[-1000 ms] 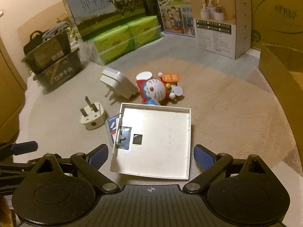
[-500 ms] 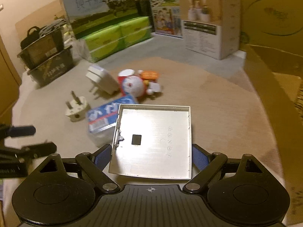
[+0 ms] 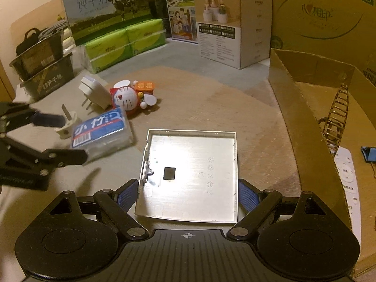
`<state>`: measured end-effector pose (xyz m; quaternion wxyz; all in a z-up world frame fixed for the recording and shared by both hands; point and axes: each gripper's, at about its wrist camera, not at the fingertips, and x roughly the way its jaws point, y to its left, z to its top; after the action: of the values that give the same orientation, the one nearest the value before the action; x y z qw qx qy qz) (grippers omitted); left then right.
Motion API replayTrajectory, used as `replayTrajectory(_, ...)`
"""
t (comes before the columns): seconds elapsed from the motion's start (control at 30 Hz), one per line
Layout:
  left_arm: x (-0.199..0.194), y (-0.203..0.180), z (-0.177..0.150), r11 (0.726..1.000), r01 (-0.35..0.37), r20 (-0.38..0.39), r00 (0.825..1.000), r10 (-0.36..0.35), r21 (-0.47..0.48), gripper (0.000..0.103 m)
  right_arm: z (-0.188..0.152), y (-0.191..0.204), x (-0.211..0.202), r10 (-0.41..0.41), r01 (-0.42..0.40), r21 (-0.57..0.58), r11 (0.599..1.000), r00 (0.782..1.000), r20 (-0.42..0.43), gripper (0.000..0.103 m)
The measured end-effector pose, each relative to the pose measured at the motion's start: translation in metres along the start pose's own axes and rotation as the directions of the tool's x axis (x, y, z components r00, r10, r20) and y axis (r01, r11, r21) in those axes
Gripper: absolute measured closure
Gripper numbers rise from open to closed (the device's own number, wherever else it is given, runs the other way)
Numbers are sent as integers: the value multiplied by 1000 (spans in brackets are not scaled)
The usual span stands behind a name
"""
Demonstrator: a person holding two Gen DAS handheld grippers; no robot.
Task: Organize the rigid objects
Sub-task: 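Grasp the blue toothpick box with the left tool while the right tool holds the lid, then carry the toothpick box and white lid with both tools over the cardboard box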
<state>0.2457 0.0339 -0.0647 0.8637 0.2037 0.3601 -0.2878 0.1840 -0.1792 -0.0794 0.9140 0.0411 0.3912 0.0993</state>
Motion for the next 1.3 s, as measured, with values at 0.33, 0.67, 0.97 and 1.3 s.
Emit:
replayTrajectory(0.33,28,4,14,999,34,-66,997,-34,0,35,0,-2,3,12,-12,-15,1000,1000,-14,15)
replayTrajectory(0.67,1,-13,-3,980,-13,-79,997,-3,-200,49,-6,-1,-3,13,-13,-25,1000,1000,-25,15)
replayTrajectory(0.97,-35,-54,-29,950,-63,-73,996,43,-307,49,-27,1,-24,3,-5,-39,999,999,-46,15)
replayTrajectory(1.3,-28,-61,-22,942,-105,-88,993,81,-319,47,-41,1,-37,-8,6,-45,999,998,-59,15)
